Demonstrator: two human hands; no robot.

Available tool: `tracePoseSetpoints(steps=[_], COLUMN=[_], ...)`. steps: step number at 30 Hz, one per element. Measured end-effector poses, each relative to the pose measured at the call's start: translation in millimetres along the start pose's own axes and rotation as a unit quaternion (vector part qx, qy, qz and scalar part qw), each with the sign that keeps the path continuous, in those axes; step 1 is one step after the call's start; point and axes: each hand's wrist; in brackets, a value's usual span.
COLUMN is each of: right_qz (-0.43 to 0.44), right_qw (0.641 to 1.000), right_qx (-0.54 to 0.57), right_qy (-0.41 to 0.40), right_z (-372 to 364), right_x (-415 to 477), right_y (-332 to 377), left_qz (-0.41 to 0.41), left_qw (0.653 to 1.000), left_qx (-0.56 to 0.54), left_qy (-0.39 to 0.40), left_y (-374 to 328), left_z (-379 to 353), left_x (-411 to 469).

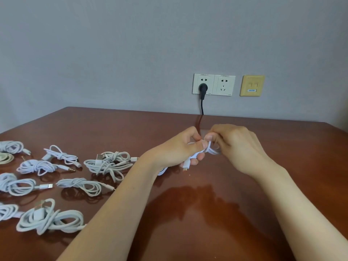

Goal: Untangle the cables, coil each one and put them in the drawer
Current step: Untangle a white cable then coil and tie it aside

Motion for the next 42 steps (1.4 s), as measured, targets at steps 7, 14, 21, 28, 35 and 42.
tracePoseSetpoints(steps=[7,14,21,28,35,42], right_qz=[-0.065,-0.142,-0.233,-0.229,-0.086,-0.107], right_qw=[0.984,0.883,0.771,0.836,0.979,0.928], right_qx=[0.166,0.414,0.556,0.488,0.180,0.353], right_qy=[0.011,0.171,0.205,0.099,-0.045,-0.051], right_z=[0,14,-10,-7,-23,-24], right_x=[3,0,0,4,-1,0], right_y=[-9,-23,-38,-10,20,19], left_qz=[-0.018,-0.081,-0.123,-0.078,-0.050,-0.082], left_qw=[0.997,0.994,0.989,0.974,0.938,0.955], left_qx=[0.066,0.013,-0.062,-0.149,-0.179,-0.073], left_qy=[0.030,0.075,0.048,-0.153,-0.292,-0.277], left_y=[-4,-10,-7,-9,-3,3], left_z=[-8,-20,-19,-15,-8,-7], left_x=[-3,-5,-1,4,12,11])
Point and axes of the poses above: each hand's wrist, its own x-axis towards the middle knuckle, its own z-axis out of the back of the hand, y = z × x, and after that the axes turned 7 degrees about -z, right-handed
